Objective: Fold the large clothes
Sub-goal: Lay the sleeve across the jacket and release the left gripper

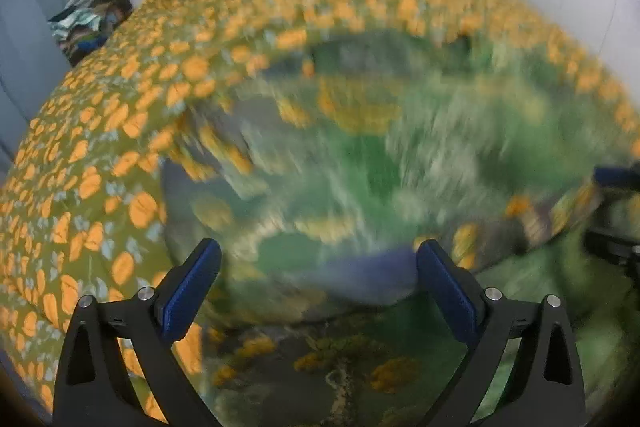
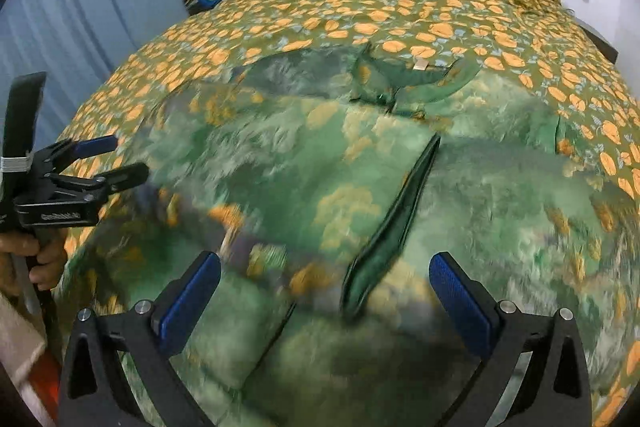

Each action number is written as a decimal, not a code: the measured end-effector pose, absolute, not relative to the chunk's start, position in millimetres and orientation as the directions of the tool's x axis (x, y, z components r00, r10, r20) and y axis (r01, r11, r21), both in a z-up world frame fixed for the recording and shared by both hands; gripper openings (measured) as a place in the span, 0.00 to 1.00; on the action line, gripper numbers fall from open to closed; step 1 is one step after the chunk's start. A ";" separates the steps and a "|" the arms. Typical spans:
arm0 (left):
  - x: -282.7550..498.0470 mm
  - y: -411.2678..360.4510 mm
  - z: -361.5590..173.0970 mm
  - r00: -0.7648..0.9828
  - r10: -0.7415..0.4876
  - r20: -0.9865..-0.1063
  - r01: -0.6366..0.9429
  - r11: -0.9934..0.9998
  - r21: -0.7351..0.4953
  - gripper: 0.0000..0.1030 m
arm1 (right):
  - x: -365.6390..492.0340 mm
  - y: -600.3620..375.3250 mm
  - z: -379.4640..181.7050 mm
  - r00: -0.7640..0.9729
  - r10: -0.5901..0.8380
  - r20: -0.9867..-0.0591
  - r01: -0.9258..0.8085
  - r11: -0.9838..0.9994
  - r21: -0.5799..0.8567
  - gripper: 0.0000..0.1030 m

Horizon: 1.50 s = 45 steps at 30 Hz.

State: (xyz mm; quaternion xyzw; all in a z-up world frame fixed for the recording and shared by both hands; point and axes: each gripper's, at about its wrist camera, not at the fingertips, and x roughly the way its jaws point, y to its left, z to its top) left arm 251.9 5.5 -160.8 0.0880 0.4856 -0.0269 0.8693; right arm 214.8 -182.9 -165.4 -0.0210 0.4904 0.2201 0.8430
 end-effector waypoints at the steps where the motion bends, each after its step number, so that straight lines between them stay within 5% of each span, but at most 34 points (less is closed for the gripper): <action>1: 254.7 2.8 -170.3 0.505 0.062 -0.861 0.133 0.980 0.149 0.97 | 215.4 -182.3 -174.2 0.406 0.332 -0.851 -0.381 0.908 0.173 1.00; 4: 246.0 -1.5 -166.8 0.521 0.086 -0.849 0.119 0.978 0.172 0.95 | 208.2 -188.4 -187.6 0.393 0.272 -0.878 -0.345 0.929 0.134 1.00; 17: 147.5 10.3 -102.3 0.567 -0.072 -0.821 0.098 0.995 -0.019 0.96 | 107.7 -235.5 -89.1 0.617 0.034 -0.786 -0.196 0.974 -0.112 1.00; 45: 98.0 9.8 -102.3 0.547 0.017 -0.837 0.053 0.997 0.055 0.96 | 33.6 -293.0 -48.8 0.652 -0.189 -0.735 -0.007 0.967 -0.255 1.00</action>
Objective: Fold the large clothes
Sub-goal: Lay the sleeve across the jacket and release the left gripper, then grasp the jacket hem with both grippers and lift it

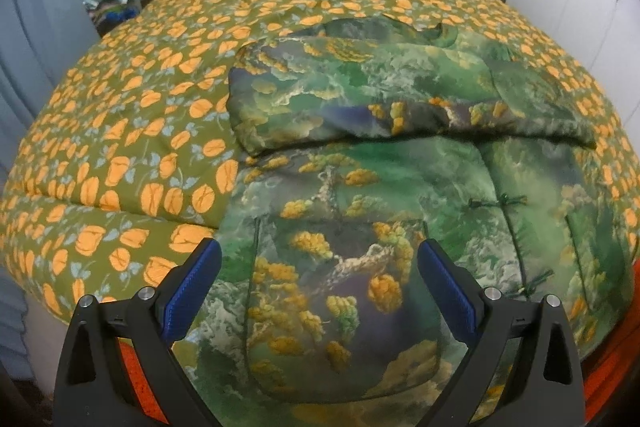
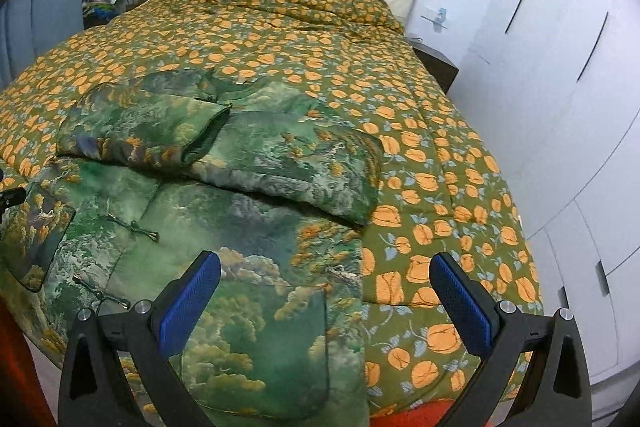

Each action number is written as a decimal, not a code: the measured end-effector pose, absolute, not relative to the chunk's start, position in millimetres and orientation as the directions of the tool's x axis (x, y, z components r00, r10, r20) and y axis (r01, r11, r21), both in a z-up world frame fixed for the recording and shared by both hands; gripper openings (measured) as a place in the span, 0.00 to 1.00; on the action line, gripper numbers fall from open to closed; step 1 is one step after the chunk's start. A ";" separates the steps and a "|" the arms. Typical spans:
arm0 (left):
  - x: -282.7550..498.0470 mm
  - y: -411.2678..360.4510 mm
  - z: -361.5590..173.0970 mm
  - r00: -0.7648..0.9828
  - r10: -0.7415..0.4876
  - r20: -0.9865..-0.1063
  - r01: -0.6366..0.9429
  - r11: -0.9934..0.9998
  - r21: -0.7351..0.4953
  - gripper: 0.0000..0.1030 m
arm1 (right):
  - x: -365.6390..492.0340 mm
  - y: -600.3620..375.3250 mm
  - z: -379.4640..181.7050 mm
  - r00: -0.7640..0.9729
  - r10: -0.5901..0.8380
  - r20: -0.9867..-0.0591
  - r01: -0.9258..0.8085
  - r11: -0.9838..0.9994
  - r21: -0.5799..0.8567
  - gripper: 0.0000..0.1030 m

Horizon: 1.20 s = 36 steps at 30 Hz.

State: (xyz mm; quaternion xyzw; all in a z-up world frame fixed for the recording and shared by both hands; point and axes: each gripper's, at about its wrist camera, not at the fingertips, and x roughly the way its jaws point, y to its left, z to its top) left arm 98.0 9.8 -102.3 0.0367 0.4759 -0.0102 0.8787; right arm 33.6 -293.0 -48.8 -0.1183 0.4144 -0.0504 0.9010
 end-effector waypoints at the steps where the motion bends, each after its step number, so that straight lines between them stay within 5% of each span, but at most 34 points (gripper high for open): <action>1: 97.5 9.9 -102.7 0.547 0.019 -0.837 0.053 0.997 0.057 0.96 | 33.6 -294.3 -48.5 0.652 -0.193 -0.733 -0.002 0.967 -0.256 1.00; 9: 95.8 12.4 -105.6 0.535 0.025 -0.844 0.049 0.997 0.061 0.96 | 33.5 -296.2 -44.8 0.660 -0.196 -0.725 0.002 0.966 -0.260 1.00; 16: 79.2 45.1 -110.9 0.459 0.066 -0.886 0.034 0.995 0.092 0.96 | 24.0 -347.0 -52.2 0.614 -0.058 -0.787 0.007 0.998 -0.068 1.00; 23: 69.5 65.6 -154.8 0.255 0.063 -0.965 0.059 0.995 0.080 0.96 | 9.2 -410.2 -127.7 0.347 0.177 -0.921 0.048 0.977 0.206 1.00; 32: 77.6 70.9 -186.4 0.131 -0.023 -0.991 0.060 0.998 -0.015 0.98 | 17.1 -399.1 -203.2 0.073 0.377 -0.924 0.068 0.922 0.381 1.00; 36: 68.3 77.1 -200.0 0.052 -0.064 -0.997 0.052 0.997 -0.061 0.99 | 13.8 -388.1 -213.4 0.017 0.364 -0.931 0.033 0.931 0.365 0.82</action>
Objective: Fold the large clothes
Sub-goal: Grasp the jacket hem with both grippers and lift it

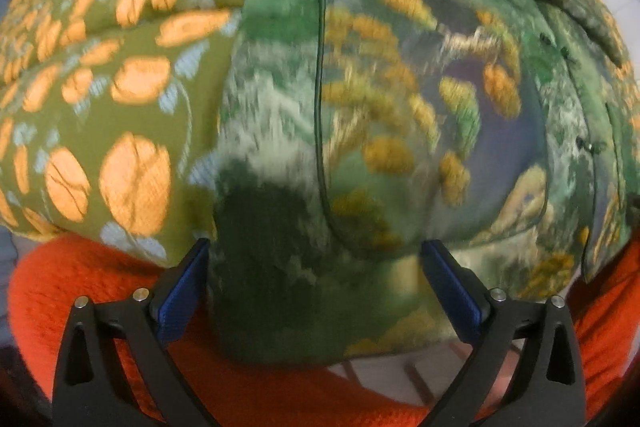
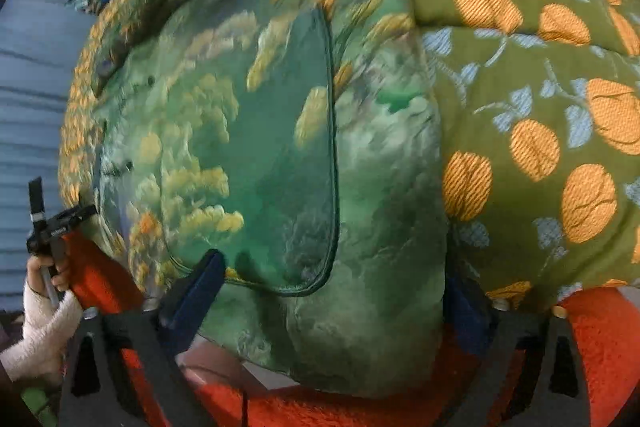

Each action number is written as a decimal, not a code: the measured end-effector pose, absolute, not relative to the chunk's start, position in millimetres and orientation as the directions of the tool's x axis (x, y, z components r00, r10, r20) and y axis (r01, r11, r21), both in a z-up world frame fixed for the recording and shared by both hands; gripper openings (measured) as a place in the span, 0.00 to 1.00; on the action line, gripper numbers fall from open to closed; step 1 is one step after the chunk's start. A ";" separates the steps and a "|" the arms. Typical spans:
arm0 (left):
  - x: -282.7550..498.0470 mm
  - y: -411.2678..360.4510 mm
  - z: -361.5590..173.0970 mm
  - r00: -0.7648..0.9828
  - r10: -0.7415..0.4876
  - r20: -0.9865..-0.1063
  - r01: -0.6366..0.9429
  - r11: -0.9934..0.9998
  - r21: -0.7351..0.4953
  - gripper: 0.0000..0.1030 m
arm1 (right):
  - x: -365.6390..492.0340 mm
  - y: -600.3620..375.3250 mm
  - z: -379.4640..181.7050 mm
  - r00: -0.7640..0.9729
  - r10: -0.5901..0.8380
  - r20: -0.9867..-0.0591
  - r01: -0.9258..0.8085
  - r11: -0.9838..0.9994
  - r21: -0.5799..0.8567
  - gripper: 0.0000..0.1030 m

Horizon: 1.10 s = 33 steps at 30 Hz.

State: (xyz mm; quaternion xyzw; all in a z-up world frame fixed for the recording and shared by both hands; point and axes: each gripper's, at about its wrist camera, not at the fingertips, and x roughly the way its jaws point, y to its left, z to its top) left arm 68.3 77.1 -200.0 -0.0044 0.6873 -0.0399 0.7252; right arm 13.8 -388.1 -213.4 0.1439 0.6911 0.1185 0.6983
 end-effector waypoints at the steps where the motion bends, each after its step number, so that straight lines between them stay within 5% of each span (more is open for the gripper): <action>1: 67.0 77.5 -204.5 0.027 -0.071 -0.997 0.055 0.996 -0.069 0.99 | 14.1 -389.2 -213.2 0.014 0.364 -0.931 0.033 0.931 0.365 0.79; 5: 62.8 83.5 -213.8 -0.012 -0.119 -0.993 0.038 0.992 -0.120 0.91 | 10.2 -398.6 -206.1 0.014 0.405 -0.914 0.040 0.913 0.405 0.51; 10: 53.0 110.0 -205.6 0.021 -0.186 -0.982 -0.058 0.981 -0.187 0.23 | 6.6 -403.3 -185.6 0.046 0.445 -0.894 0.026 0.895 0.446 0.27; 12: 48.3 114.4 -197.5 0.041 -0.211 -0.977 -0.068 0.975 -0.214 0.14 | 3.3 -403.1 -175.6 0.066 0.452 -0.889 0.016 0.891 0.454 0.23; 23: -7.8 122.1 -128.7 0.130 -0.315 -0.940 0.020 0.949 -0.315 0.09 | -20.5 -400.1 -134.6 0.101 0.534 -0.840 0.021 0.843 0.538 0.16; 33: 58.8 155.2 -30.2 0.386 -0.516 -0.764 0.013 0.832 -0.555 0.09 | 6.8 -430.4 -58.4 0.306 0.740 -0.600 0.023 0.624 0.781 0.15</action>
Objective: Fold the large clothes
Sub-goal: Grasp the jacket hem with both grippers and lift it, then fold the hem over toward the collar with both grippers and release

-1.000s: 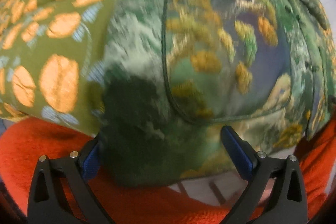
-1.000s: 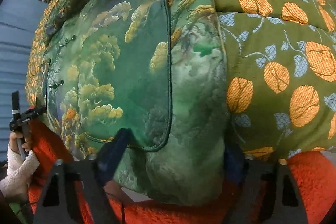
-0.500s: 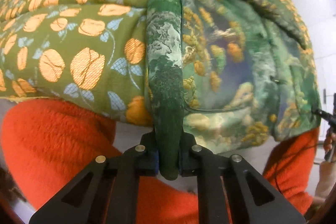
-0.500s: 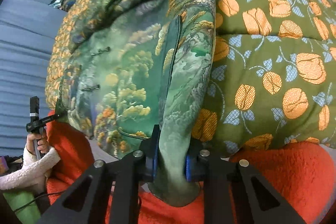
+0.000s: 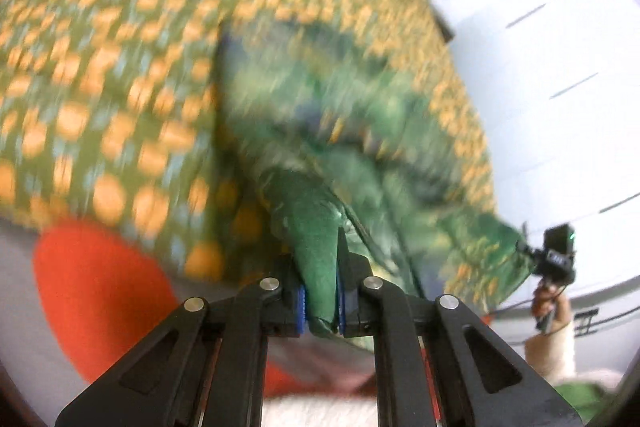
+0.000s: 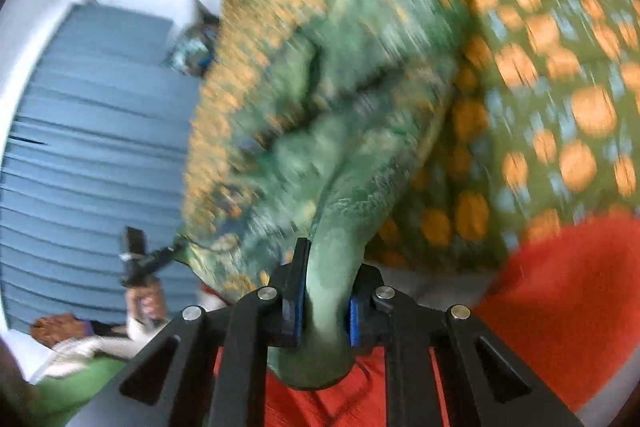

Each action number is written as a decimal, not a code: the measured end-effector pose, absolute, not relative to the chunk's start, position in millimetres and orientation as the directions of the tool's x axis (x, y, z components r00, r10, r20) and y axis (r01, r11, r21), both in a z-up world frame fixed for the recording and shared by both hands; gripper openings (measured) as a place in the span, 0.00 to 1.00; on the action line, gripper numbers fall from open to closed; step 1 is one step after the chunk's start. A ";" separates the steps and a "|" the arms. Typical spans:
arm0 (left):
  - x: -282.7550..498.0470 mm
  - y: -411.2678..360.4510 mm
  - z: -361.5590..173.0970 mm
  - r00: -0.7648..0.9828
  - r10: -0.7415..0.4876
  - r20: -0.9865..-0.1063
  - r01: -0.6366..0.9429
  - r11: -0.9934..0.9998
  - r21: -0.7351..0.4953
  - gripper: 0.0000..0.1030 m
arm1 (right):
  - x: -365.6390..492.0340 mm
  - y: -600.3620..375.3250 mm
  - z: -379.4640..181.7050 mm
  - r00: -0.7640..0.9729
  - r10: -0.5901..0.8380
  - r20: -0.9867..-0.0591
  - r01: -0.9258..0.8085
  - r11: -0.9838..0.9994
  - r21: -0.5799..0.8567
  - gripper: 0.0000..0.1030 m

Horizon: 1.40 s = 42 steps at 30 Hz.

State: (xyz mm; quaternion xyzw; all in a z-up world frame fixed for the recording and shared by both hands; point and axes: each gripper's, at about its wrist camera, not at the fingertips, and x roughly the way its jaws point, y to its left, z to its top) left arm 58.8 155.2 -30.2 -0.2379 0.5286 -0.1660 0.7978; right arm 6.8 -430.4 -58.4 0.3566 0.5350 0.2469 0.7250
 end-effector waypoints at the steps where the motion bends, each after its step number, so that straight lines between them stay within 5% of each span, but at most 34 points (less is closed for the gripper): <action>1: 79.3 154.6 -22.2 0.412 -0.516 -0.751 0.026 0.831 -0.556 0.09 | 20.2 -433.5 -52.6 0.328 0.741 -0.587 0.011 0.618 0.786 0.15; 11: 286.4 117.6 -34.9 0.502 -0.394 -0.770 -0.030 0.882 -0.471 0.08 | 195.1 -468.3 -61.3 0.489 0.684 -0.541 0.042 0.601 0.798 0.15; 20: 370.0 77.1 -129.0 0.409 -0.246 -0.879 -0.065 0.953 -0.296 0.15 | 288.9 -478.5 -182.2 0.427 0.641 -0.638 0.257 0.591 0.765 0.15; 23: 368.3 85.7 -135.2 0.403 -0.309 -0.861 -0.080 0.926 -0.370 0.30 | 290.9 -486.9 -202.1 0.448 0.674 -0.587 0.304 0.502 0.809 0.20; 25: 367.9 91.3 -129.4 0.405 -0.379 -0.832 -0.077 0.893 -0.444 0.55 | 292.6 -492.3 -205.9 0.462 0.702 -0.543 0.313 0.443 0.840 0.30; 28: 357.5 97.7 -104.3 0.445 -0.408 -0.797 -0.048 0.878 -0.476 0.80 | 289.7 -500.3 -192.5 0.495 0.714 -0.496 0.302 0.395 0.868 0.60; 30: 345.3 102.0 -81.9 0.500 -0.379 -0.779 -0.010 0.897 -0.443 0.89 | 290.4 -505.6 -175.6 0.522 0.703 -0.483 0.268 0.403 0.875 0.80; 33: 328.7 105.0 -70.5 0.531 -0.319 -0.785 0.031 0.933 -0.359 0.93 | 284.5 -507.0 -145.9 0.527 0.658 -0.538 0.209 0.513 0.832 0.81; 39: 313.8 93.9 -125.4 0.390 -0.224 -0.893 0.053 0.974 -0.222 0.88 | 267.2 -447.4 -149.9 0.348 0.515 -0.783 0.037 0.827 0.561 0.81; 41: 310.6 85.2 -139.9 0.361 -0.212 -0.908 0.074 0.977 -0.198 0.61 | 263.7 -429.3 -160.0 0.320 0.469 -0.823 -0.003 0.869 0.495 0.76; 42: 307.9 81.7 -143.6 0.359 -0.214 -0.909 0.084 0.977 -0.197 0.31 | 261.5 -419.3 -162.7 0.324 0.412 -0.852 -0.021 0.903 0.429 0.63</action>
